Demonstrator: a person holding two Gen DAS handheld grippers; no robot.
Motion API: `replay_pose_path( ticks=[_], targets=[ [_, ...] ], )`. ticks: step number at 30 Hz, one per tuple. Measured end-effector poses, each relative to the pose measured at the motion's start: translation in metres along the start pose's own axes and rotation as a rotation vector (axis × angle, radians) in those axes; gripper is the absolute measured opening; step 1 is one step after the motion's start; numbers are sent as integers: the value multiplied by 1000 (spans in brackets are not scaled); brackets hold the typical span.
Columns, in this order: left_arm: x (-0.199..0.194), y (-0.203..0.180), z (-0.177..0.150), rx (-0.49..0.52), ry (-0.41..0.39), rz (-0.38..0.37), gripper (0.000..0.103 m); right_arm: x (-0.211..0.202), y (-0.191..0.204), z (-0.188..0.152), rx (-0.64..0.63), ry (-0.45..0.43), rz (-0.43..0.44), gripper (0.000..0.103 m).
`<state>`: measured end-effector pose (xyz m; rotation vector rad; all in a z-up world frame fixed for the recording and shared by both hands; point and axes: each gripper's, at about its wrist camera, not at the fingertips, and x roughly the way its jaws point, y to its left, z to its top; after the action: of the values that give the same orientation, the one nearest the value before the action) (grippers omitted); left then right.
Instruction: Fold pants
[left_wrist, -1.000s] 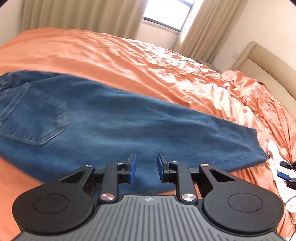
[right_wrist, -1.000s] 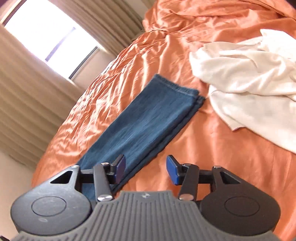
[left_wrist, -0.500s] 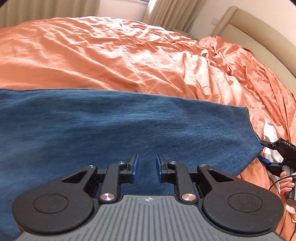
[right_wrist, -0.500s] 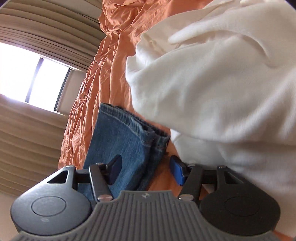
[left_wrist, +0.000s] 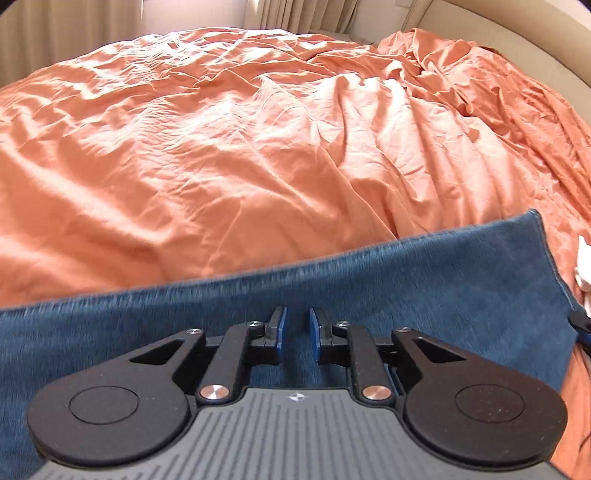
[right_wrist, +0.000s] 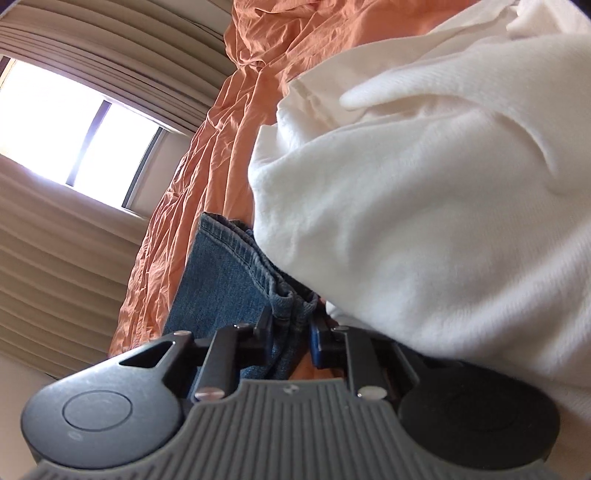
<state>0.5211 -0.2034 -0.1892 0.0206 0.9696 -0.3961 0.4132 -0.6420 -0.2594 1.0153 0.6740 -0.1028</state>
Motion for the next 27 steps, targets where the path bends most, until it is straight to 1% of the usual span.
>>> replay_pose_path(
  ticks=[4,7,8,10,13,16,18,19,20,22,25,27],
  targets=[
    [9,-6,9,-8,1,22,20,-1,6,2,-14,8,-17,13],
    [-9,-17,4,36,-45,-9,20,-11,22,6,-73,-5,-15,11],
    [-14,-22,1,54,-43,-20,20,-15,28,8,-91,-11,-4,11],
    [-25,-33,-12,82,-31,-36,20,-22,39,11,-119,-18,8,11],
    [-38,-46,-37,119,-6,-35,17,-31,59,14,-164,-28,5,10],
    [-57,-55,-68,132,-6,-48,17,-41,83,12,-226,-44,3,10],
    [-68,-58,-85,111,5,-77,17,-49,106,10,-283,-59,0,10],
    [-72,-60,-92,102,4,-81,14,-52,118,9,-306,-64,1,10],
    [-77,-62,-101,94,5,-85,14,-55,130,7,-329,-68,4,10],
    [-85,-62,-116,66,17,-118,14,-62,159,2,-383,-79,11,10],
    [-97,-59,-129,64,40,-147,14,-73,205,-15,-488,-104,24,10],
    [-114,-50,-134,49,32,-182,15,-79,235,-29,-551,-114,44,10]
  ],
)
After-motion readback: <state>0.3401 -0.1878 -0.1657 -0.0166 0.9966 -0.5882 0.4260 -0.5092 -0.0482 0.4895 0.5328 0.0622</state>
